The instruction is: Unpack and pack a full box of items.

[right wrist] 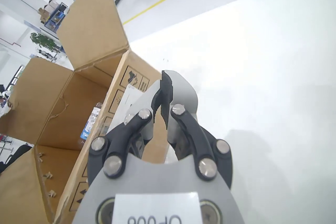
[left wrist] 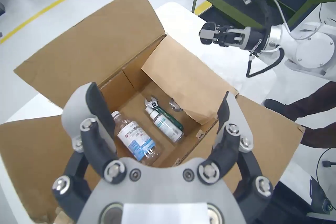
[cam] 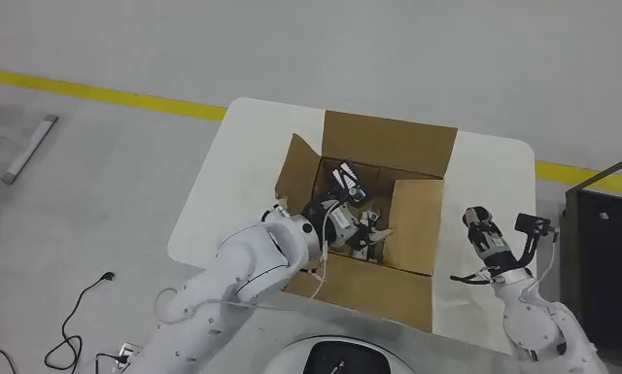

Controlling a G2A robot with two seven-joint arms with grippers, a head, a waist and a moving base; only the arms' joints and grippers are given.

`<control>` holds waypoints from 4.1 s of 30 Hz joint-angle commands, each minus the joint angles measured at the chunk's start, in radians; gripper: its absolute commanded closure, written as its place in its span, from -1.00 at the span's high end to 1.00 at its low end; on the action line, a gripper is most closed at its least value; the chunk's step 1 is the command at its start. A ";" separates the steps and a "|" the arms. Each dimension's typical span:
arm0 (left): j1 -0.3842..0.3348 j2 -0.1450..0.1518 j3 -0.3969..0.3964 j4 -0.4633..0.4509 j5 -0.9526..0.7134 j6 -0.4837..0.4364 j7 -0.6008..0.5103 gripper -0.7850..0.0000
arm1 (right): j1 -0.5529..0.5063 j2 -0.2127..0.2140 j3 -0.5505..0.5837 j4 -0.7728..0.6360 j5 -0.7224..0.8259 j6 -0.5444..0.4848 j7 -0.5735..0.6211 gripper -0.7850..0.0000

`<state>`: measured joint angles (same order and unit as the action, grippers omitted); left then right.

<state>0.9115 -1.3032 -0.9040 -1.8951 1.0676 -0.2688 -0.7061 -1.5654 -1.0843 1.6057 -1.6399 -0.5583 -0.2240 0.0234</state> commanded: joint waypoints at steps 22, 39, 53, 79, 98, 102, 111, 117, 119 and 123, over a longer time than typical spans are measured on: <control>-0.095 -0.049 0.055 0.230 -0.258 0.084 0.099 1.00 | 0.007 -0.001 0.097 -0.031 0.019 0.004 0.066 -1.00; -0.239 -0.108 0.097 0.539 -0.619 0.104 -0.010 1.00 | -0.103 0.011 0.211 -0.176 -0.133 -0.071 0.125 -1.00; -0.252 -0.146 0.142 0.726 -0.661 0.171 0.084 1.00 | -0.080 0.002 0.135 -0.160 -0.164 -0.058 0.143 -1.00; -0.304 -0.254 0.201 1.019 -0.954 0.036 0.063 1.00 | 0.023 -0.031 -0.104 -0.013 -0.166 -0.036 0.147 -1.00; -0.306 -0.259 0.105 0.964 -1.161 -0.062 -0.079 1.00 | 0.065 -0.037 -0.101 -0.009 -0.151 -0.029 0.143 -1.00; -0.309 -0.250 0.077 0.887 -1.160 -0.053 -0.104 1.00 | 0.047 -0.034 -0.049 -0.047 -0.125 -0.002 0.137 -1.00; -0.368 -0.292 0.155 0.881 -1.212 -0.090 -0.139 1.00 | 0.004 -0.028 0.162 -0.130 0.124 0.099 0.197 -0.36; -0.420 -0.343 0.229 0.980 -1.231 -0.118 -0.098 1.00 | -0.020 -0.019 0.304 -0.158 0.302 0.144 0.341 1.00; -0.431 -0.358 0.244 1.013 -1.248 -0.125 -0.094 1.00 | -0.023 -0.018 0.333 -0.157 0.364 0.162 0.388 1.00; -0.448 -0.387 0.267 1.069 -1.281 -0.142 -0.086 1.00 | -0.015 -0.012 0.360 -0.151 0.437 0.187 0.494 1.00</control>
<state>0.4676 -1.6832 -0.6426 -0.8407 -0.2062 -0.4065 -0.7923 -1.5842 -1.0981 1.9612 -1.7925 -0.1313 -0.0387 0.4881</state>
